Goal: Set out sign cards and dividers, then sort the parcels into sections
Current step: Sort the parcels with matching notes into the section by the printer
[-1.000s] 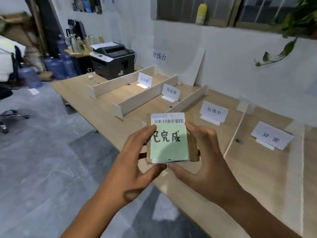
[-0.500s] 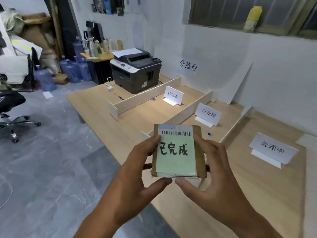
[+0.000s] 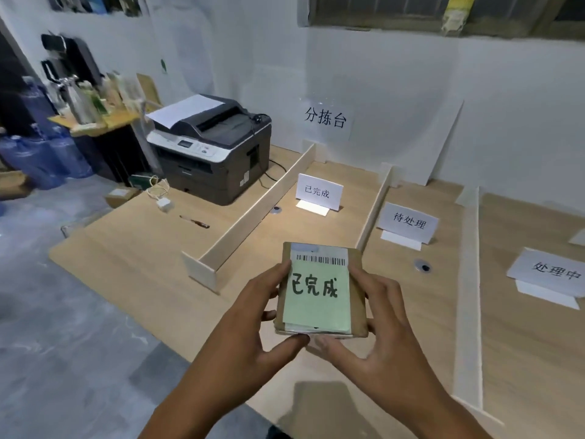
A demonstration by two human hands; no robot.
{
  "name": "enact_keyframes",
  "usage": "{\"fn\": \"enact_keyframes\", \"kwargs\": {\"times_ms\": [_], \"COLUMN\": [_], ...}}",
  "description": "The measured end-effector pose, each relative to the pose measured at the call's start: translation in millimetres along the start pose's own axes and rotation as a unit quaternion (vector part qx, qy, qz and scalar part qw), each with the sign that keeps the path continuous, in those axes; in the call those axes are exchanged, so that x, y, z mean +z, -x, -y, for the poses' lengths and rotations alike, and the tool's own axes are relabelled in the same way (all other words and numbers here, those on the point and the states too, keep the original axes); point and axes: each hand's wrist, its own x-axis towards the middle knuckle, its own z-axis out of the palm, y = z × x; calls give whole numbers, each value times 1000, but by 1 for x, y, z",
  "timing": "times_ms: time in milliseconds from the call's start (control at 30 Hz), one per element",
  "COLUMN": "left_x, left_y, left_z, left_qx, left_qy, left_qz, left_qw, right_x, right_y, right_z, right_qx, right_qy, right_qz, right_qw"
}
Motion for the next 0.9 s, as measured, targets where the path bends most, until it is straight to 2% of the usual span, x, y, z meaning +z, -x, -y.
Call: {"fn": "enact_keyframes", "kwargs": {"times_ms": [467,700,900], "left_x": [-25,18,44], "left_y": [-291,-423,-475], "left_z": [238,344,391], "left_qx": [-80,-74,-102], "left_qy": [49,31,-27], "left_qz": [181,249,283], "left_qw": [979,965,953], "right_x": [158,214,248], "right_y": [-270,-384,-438], "right_z": [-154,-254,-303], "right_qx": [166,270,315], "right_qy": [0,40,76], "right_qz": [-36,-26,-26], "right_qw": [985,962,946]}}
